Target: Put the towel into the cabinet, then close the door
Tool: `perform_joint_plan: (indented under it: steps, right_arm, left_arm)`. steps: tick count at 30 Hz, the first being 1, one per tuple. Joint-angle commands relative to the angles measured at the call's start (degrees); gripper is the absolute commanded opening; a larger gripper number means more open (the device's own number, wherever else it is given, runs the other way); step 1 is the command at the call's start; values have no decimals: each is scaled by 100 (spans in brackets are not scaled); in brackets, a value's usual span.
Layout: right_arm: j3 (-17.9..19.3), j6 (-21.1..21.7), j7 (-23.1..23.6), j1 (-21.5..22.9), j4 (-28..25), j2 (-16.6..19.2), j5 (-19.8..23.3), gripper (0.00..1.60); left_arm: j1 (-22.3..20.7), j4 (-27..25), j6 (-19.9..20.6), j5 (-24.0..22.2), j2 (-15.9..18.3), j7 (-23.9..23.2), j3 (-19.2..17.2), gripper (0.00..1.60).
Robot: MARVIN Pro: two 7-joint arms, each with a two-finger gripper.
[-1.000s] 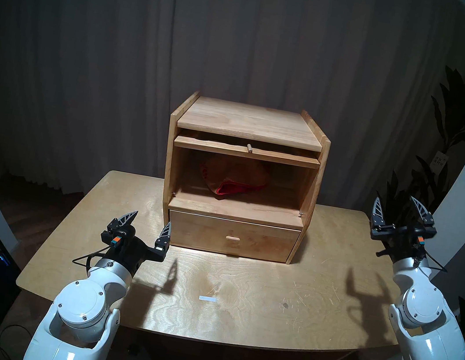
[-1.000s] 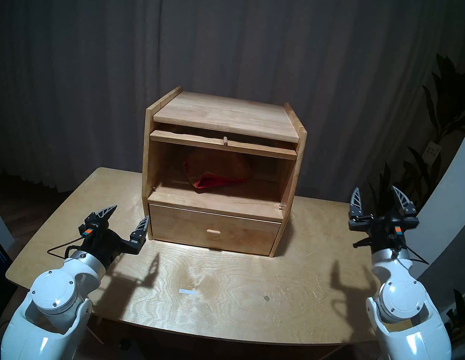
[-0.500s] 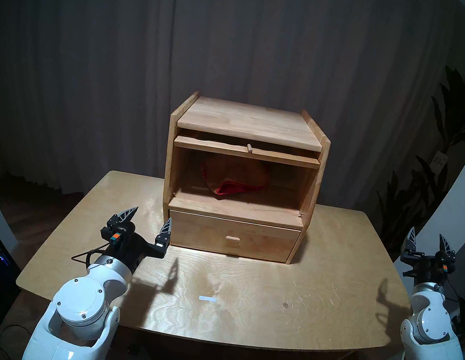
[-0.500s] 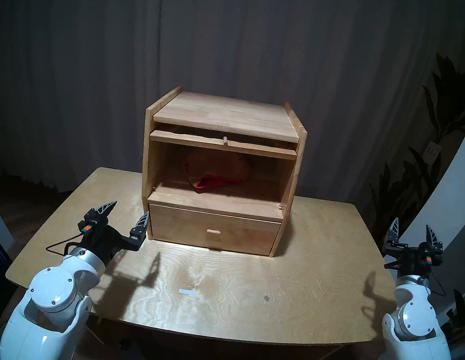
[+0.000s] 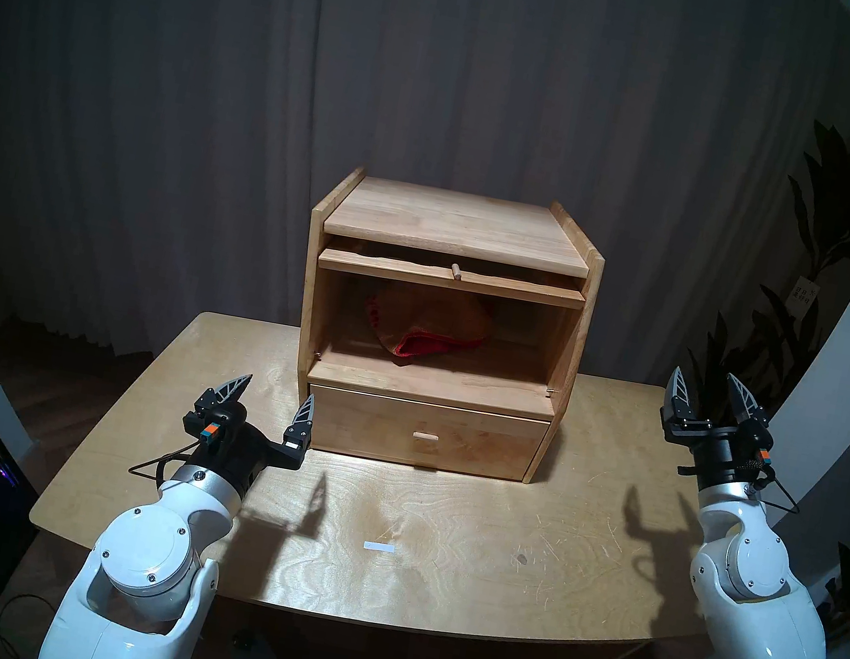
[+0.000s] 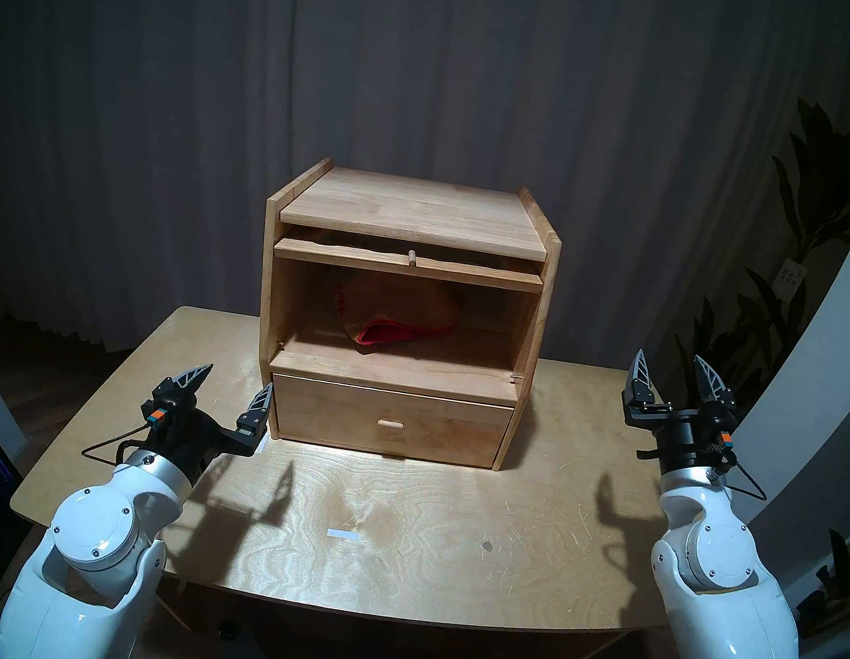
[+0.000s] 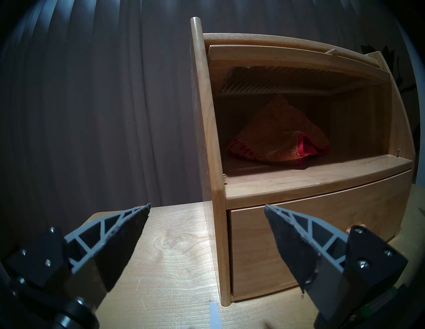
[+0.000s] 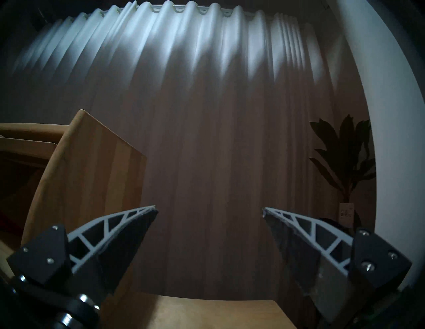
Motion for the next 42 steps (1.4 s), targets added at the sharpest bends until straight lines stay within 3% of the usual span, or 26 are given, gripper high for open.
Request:
perform_joint_plan:
  steps: [1, 4, 9, 11, 15, 21, 23, 27, 29, 31, 42]
  right_arm:
    - [-173, -412, 468, 657, 482, 170, 46, 160]
    - [-461, -275, 669, 821, 694, 452, -546, 160]
    - [-616, -443, 850, 1111, 986, 385, -784, 160]
    - [-663, -501, 890, 1222, 1089, 335, -895, 160]
    - [-778, -541, 933, 1469, 1278, 260, -995, 160]
    - [-891, -712, 1006, 1700, 1525, 190, -1135, 160]
    - [-912, -746, 1020, 1738, 1574, 180, -1157, 160]
    - [-939, -795, 1049, 1794, 1648, 159, -1197, 160]
    - [-943, -798, 1063, 1803, 1667, 153, -1210, 160]
    - [-918, -782, 1031, 1824, 1706, 79, -1139, 160]
    - [-939, -752, 1038, 2063, 1972, -68, -1091, 160]
  left_arm:
    - [13, -186, -38, 2, -2, 7, -8, 160]
    - [17, -191, -35, 3, -2, 8, -8, 160]
    - [22, -213, -66, -28, -27, 15, -14, 160]
    - [10, -287, -229, -45, -44, 25, -21, 160]
    - [-2, -656, -669, 410, 218, -4, 103, 160]
    - [-1, -1092, -995, 242, 147, -126, 258, 160]
    - [-141, -1222, -1249, 329, 264, -204, 262, 160]
    - [-252, -1526, -1585, 991, 670, -321, 206, 160]
    - [-384, -1392, -1793, 1306, 909, -476, 160, 160]
    - [-483, -1305, -1855, 1566, 898, -596, 128, 160]
    - [-1229, -576, -2867, 3094, 1690, -1081, -19, 160]
